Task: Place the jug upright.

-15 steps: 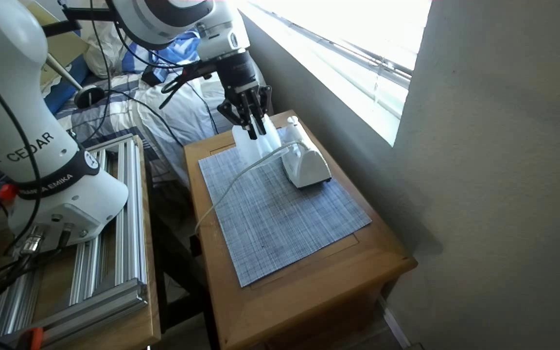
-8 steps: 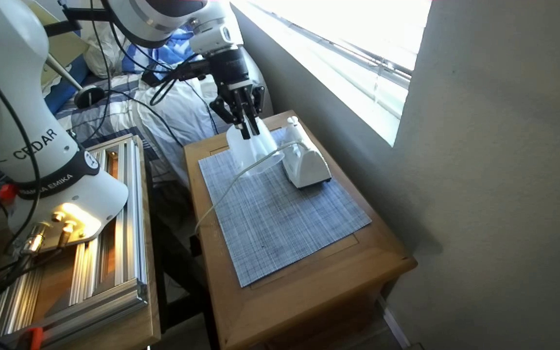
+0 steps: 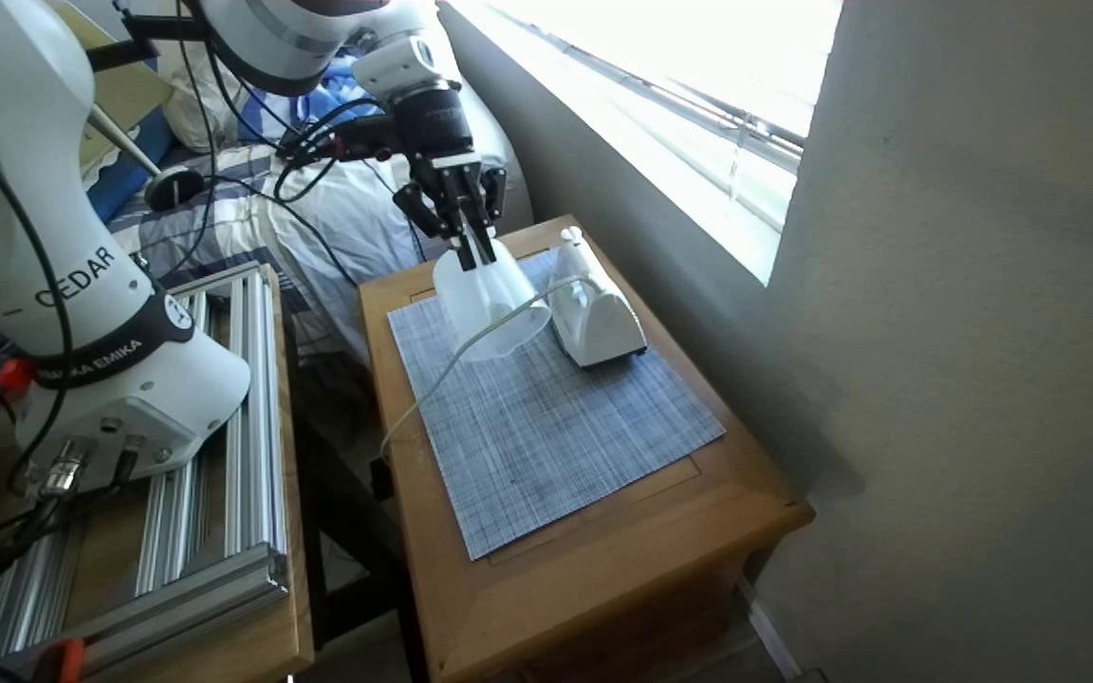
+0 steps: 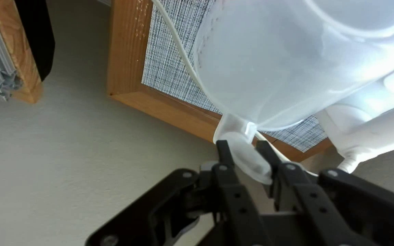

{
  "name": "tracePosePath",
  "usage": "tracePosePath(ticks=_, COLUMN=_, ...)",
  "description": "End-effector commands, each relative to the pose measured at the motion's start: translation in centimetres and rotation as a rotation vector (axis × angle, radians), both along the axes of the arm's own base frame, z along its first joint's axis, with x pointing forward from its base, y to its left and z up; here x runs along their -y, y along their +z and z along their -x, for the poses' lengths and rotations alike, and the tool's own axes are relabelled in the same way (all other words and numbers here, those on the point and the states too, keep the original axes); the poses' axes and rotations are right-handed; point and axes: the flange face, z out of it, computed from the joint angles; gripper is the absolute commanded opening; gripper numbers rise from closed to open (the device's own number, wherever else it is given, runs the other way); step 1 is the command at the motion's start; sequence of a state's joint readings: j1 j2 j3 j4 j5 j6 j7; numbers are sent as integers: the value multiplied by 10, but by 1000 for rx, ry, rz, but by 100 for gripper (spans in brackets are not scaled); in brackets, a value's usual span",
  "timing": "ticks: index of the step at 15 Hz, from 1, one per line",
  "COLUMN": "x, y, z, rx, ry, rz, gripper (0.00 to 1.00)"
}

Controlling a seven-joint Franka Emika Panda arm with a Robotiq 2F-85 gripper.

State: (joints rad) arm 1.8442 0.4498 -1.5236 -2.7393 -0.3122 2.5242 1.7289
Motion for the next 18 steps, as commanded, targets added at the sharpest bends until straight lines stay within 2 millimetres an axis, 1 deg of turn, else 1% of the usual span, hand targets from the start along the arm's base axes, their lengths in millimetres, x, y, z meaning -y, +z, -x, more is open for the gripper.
tracePosePath(ticks=1, x=0, y=0, z=-2, rx=12, ry=-17, rz=45, gripper=6)
tracePosePath(ticks=9, x=-1, y=-14, z=-3, rx=12, ry=-36, rz=55, gripper=6)
tracePosePath(ticks=10, x=0, y=-16, z=-4, rx=11, ry=-37, rz=51, gripper=8)
tracePosePath(ticks=11, x=1, y=-17, z=-5, rx=12, ry=-38, rz=50, gripper=24)
tracePosePath(ticks=12, x=1, y=-18, z=-6, rx=12, ry=-41, rz=43, gripper=50)
tracePosePath(ticks=13, x=2, y=-19, z=-7, rx=12, ry=-43, rz=41, gripper=50)
tracePosePath(ticks=14, x=3, y=-20, z=-9, rx=13, ry=-45, rz=34, gripper=55)
tracePosePath(ticks=15, x=4, y=-21, z=-10, rx=15, ry=-46, rz=32, gripper=60)
tracePosePath(ticks=18, x=7, y=-22, z=-15, rx=21, ry=-51, rz=23, gripper=82)
